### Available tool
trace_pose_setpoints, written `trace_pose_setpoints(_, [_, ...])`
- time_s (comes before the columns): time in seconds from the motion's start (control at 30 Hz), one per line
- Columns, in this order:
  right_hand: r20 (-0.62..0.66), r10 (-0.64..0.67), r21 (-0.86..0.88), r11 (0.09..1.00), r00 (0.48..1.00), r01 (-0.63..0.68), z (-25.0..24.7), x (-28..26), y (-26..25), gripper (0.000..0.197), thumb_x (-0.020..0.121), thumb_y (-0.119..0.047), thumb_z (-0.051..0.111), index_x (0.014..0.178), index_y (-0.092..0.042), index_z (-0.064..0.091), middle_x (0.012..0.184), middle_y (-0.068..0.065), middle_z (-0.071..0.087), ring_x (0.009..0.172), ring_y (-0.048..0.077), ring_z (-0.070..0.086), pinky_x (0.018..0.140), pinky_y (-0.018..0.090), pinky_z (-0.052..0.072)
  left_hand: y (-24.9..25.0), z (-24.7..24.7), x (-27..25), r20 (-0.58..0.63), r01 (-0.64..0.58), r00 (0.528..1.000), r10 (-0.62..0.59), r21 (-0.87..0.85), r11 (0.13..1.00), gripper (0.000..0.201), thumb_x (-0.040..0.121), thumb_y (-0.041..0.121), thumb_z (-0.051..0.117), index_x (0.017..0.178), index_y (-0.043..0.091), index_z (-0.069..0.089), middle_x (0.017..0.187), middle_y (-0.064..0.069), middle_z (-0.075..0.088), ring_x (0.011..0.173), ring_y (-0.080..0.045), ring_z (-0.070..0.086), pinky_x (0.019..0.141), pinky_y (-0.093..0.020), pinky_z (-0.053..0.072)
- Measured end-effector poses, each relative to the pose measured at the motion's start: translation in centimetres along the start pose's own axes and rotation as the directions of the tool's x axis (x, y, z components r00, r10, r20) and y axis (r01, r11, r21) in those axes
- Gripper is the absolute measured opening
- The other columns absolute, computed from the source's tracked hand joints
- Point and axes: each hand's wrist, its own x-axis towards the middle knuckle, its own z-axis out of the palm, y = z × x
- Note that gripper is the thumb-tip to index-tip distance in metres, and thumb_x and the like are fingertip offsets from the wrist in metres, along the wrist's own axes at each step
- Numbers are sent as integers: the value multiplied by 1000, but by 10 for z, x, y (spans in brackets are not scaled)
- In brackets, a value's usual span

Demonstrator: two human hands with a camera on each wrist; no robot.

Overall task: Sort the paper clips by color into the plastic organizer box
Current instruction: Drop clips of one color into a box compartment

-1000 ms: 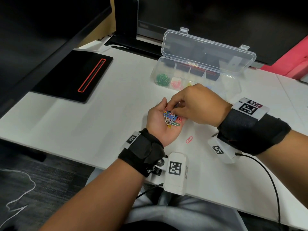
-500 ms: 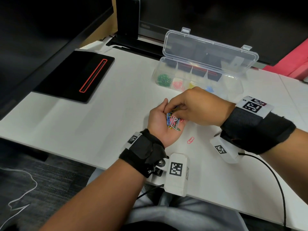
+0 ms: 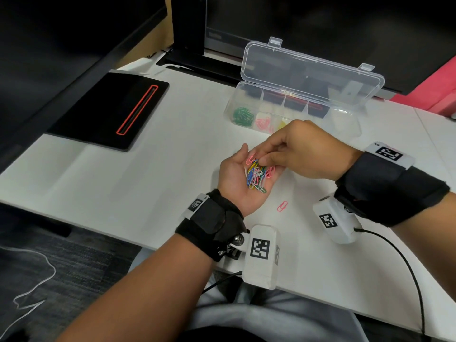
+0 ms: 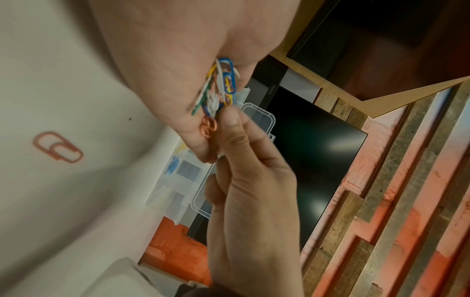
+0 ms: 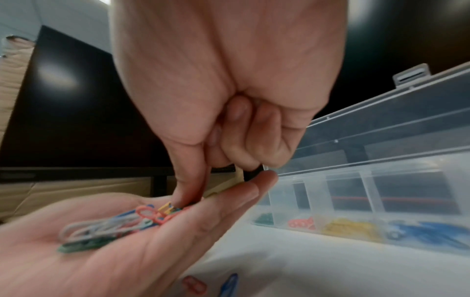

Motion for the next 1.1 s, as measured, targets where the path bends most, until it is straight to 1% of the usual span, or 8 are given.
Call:
trace_pose_setpoints(0.2, [-31,36,444,896,999,-19,0,-14,5,13,82,-8,73,82,-21,77,93,0,77,80,14,73,80,25,58,0,-3,3,-23,11,1000,-10,44,999,60,103,33,22,146,-8,29,149,-28,35,137,-36,38,114,-42,31])
trace_pose_setpoints(0.27, [-66,96,527,849,993,-47,1,-17,3,6,87,-8,68,83,-9,73,76,-6,75,61,8,67,58,19,53,0,-2,3,-28,-3,1000,5,63,998,58,103,32,22,141,-8,38,142,-28,44,132,-36,45,113,-42,33])
trace_pose_setpoints(0.4, [140,227,905,367,964,-217,-7,-19,9,19,85,-15,38,67,-18,43,54,-3,31,43,12,11,43,19,9,2,0,1,-19,-12,1000,12,22,1000,50,104,30,26,119,-8,54,110,-24,67,104,-33,63,93,-42,50])
trace_pose_setpoints(0.57, [213,163,975,28,963,-220,-9,-20,17,14,73,-22,37,60,-16,38,56,-2,28,42,13,11,42,21,11,1,0,0,-5,-8,1000,8,-12,1000,52,104,29,25,125,-11,50,124,-26,60,122,-33,52,100,-45,41])
trace_pose_setpoints(0.7, [223,251,941,196,942,-275,-4,-17,10,38,95,-36,44,62,-16,43,52,-4,32,36,9,19,41,18,9,1,0,2,-8,-20,1000,20,-25,999,51,104,30,27,119,-9,55,110,-26,65,102,-36,63,98,-45,48])
trace_pose_setpoints(0.87, [2,74,462,884,997,-67,9,-18,-6,22,87,-29,70,94,-9,74,76,-5,73,57,20,61,57,31,53,1,-2,1,-40,2,999,-1,27,1000,56,103,34,26,100,-5,66,89,-18,70,84,-27,71,85,-33,54])
trace_pose_setpoints(0.93, [32,-9,223,975,999,2,14,-17,-8,17,81,-24,76,97,-28,76,92,-3,75,83,18,69,85,40,55,2,-3,2,-69,13,998,-10,42,999,57,103,35,27,94,-3,67,84,-16,70,76,-25,72,73,-27,57])
trace_pose_setpoints(1.1, [-16,-27,93,995,1000,28,18,-15,-14,13,80,-22,75,87,-32,77,95,-8,74,82,8,66,84,36,53,3,-5,3,-106,12,994,-7,51,999,65,104,35,26,82,-3,74,81,-17,70,74,-25,72,75,-26,56])
